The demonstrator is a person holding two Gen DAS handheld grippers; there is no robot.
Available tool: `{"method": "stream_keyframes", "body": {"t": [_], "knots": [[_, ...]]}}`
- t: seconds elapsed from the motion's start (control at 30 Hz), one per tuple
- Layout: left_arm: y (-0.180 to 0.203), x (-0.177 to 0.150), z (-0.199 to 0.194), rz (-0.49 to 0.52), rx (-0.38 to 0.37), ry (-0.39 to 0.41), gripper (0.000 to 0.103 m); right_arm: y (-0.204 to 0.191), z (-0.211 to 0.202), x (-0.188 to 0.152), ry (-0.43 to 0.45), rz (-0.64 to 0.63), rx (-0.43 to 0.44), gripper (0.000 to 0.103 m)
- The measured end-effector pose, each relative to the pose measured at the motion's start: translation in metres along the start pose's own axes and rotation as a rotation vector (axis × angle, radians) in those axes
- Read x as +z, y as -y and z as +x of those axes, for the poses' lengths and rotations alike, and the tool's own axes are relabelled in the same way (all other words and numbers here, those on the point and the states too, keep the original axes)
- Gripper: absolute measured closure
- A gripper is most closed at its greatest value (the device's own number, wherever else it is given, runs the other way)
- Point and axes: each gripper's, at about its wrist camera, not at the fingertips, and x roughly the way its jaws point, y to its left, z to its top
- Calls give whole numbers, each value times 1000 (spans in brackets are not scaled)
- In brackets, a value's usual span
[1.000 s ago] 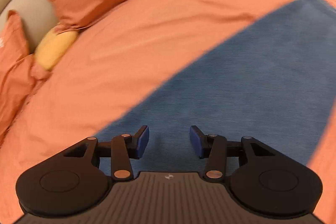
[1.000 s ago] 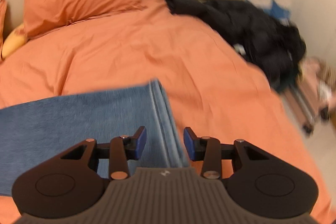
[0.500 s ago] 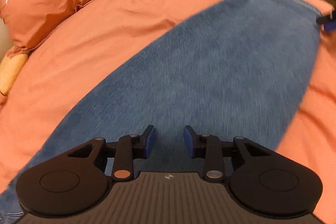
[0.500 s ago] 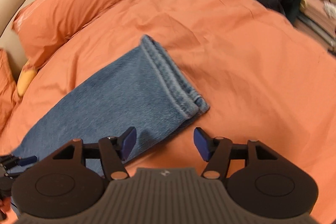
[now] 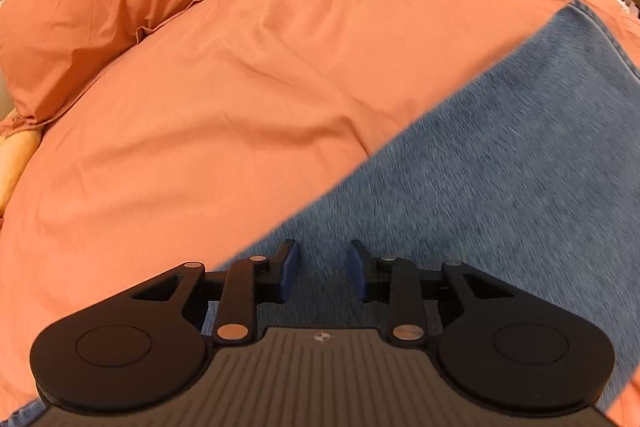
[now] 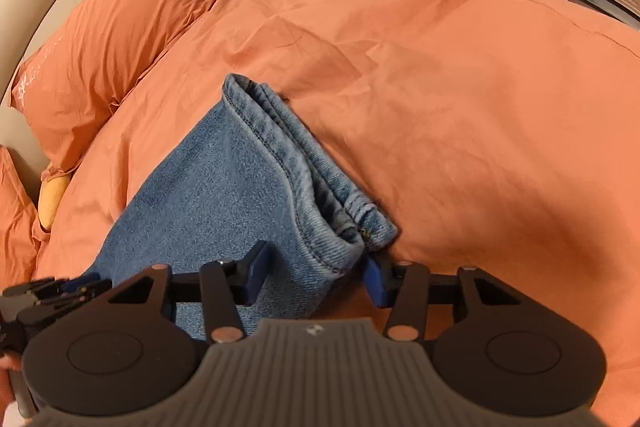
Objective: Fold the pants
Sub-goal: 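Grasp the jeans leg hem with the right tool and lift it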
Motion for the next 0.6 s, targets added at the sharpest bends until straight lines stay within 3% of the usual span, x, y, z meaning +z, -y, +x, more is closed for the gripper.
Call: {"method": "stream_keyframes", "body": {"t": [0.13, 0.2, 0.47, 0.6], "knots": [[1, 3, -2, -19, 7, -5, 70, -6, -7, -1, 18, -31, -19, 77], [4, 0, -14, 9, -5, -7, 79, -11, -13, -2, 34, -54, -34, 86], [5, -49, -75, 63, -216, -12, 79, -43, -52, 7, 105, -140, -7, 92], [25, -66, -69, 106, -226, -29, 86, -67, -70, 8, 138, -198, -9, 93]]}}
